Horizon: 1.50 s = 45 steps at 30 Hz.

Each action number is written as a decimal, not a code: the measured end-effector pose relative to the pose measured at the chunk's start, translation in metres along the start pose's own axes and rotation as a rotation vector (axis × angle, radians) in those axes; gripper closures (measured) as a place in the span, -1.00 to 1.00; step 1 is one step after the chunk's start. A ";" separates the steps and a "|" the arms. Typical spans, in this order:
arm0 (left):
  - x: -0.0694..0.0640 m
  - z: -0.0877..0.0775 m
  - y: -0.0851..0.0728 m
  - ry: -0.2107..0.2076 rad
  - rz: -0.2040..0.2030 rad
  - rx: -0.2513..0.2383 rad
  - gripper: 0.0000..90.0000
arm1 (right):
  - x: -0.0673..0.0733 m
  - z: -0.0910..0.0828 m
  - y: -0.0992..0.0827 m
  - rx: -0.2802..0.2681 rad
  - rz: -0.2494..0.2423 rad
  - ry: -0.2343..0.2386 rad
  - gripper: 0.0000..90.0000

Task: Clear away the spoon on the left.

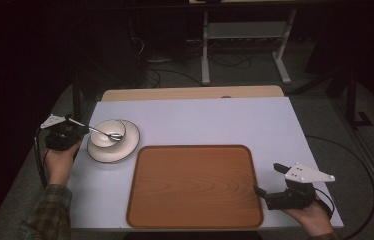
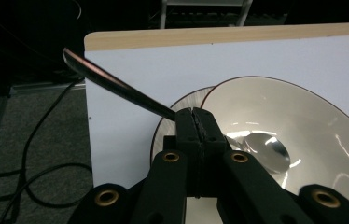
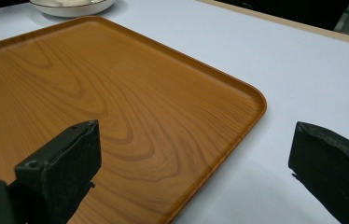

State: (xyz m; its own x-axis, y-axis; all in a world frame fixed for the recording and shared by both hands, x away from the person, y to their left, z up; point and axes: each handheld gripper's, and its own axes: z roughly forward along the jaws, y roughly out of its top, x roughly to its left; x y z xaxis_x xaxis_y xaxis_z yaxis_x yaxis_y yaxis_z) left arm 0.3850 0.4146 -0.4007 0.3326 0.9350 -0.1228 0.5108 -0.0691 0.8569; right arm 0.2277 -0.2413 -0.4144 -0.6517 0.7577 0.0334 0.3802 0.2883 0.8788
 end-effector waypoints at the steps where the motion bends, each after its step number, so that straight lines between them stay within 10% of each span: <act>1: 0.000 0.001 0.000 0.002 -0.001 0.002 0.99 | 0.000 0.000 0.000 -0.002 -0.001 -0.001 -0.96; 19: 0.000 0.007 0.010 -0.004 -0.025 -0.018 0.94 | 0.000 -0.001 0.000 -0.001 -0.003 -0.007 -0.96; 35: 0.003 0.003 0.006 -0.028 -0.092 -0.034 -0.21 | 0.002 0.000 0.000 0.001 -0.007 -0.006 -0.96; 45: 0.005 0.023 0.005 -0.040 -0.101 -0.018 -0.13 | 0.001 0.001 0.000 0.005 0.000 -0.007 -0.96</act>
State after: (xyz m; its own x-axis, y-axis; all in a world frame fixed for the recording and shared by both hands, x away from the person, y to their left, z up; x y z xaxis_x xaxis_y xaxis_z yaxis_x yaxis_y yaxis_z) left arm 0.4076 0.4114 -0.4081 0.3114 0.9224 -0.2285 0.5292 0.0314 0.8479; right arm 0.2275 -0.2404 -0.4151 -0.6469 0.7620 0.0298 0.3832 0.2910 0.8766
